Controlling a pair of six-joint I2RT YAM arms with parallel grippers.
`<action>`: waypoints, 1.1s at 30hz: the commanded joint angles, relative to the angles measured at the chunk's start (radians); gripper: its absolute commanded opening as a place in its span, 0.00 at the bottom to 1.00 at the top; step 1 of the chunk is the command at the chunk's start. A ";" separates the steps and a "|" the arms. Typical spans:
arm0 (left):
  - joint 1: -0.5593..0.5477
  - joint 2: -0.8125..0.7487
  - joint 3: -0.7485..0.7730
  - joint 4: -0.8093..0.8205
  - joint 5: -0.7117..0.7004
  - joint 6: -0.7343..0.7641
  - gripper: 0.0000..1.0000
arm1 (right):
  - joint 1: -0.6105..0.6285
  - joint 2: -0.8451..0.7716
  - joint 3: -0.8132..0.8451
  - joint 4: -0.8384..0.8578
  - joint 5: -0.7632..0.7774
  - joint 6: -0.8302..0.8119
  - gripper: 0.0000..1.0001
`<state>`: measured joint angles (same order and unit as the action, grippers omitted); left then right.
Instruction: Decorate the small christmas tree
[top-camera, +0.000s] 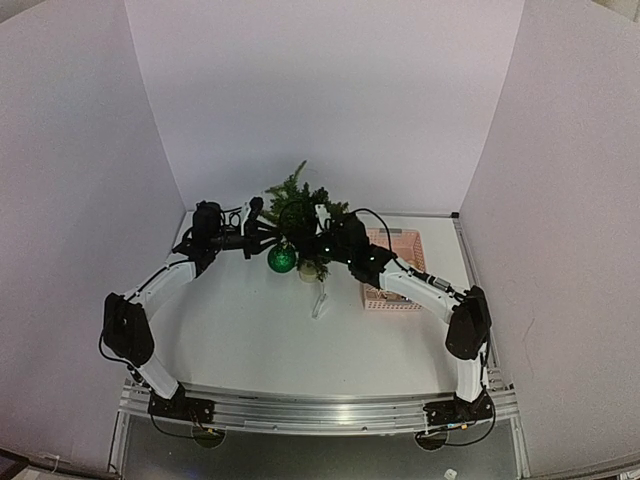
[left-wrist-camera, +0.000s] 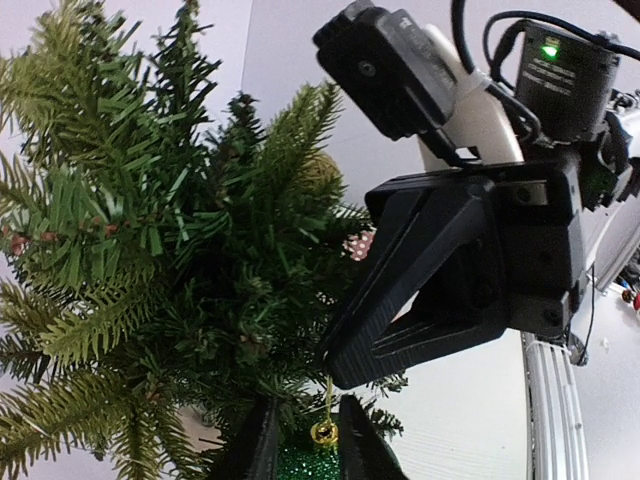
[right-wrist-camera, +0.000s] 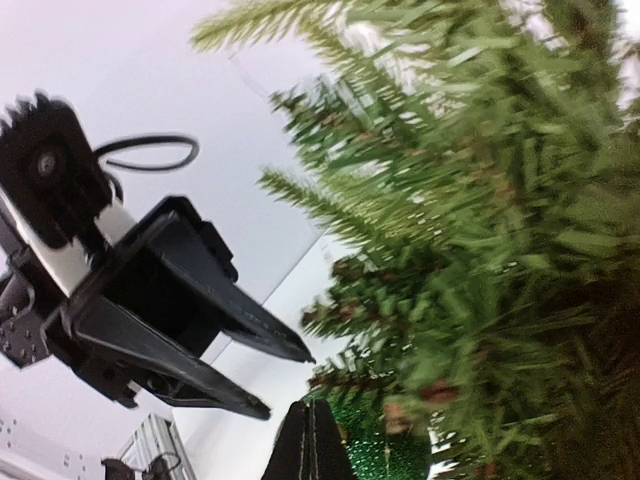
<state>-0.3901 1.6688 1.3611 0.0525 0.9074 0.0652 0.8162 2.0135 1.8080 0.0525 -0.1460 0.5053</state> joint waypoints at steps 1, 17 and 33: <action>0.007 -0.070 0.003 0.021 0.099 0.013 0.30 | -0.003 -0.068 0.000 0.041 -0.134 -0.073 0.00; 0.013 -0.246 -0.089 -0.146 0.143 0.171 0.67 | 0.013 -0.136 -0.012 0.069 -0.331 -0.127 0.00; -0.088 -0.254 -0.071 -0.202 0.033 0.174 0.52 | 0.038 -0.168 -0.009 0.119 -0.399 -0.158 0.00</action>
<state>-0.4781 1.4384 1.2724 -0.1577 0.9662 0.2604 0.8398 1.8988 1.7969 0.1158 -0.5170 0.3695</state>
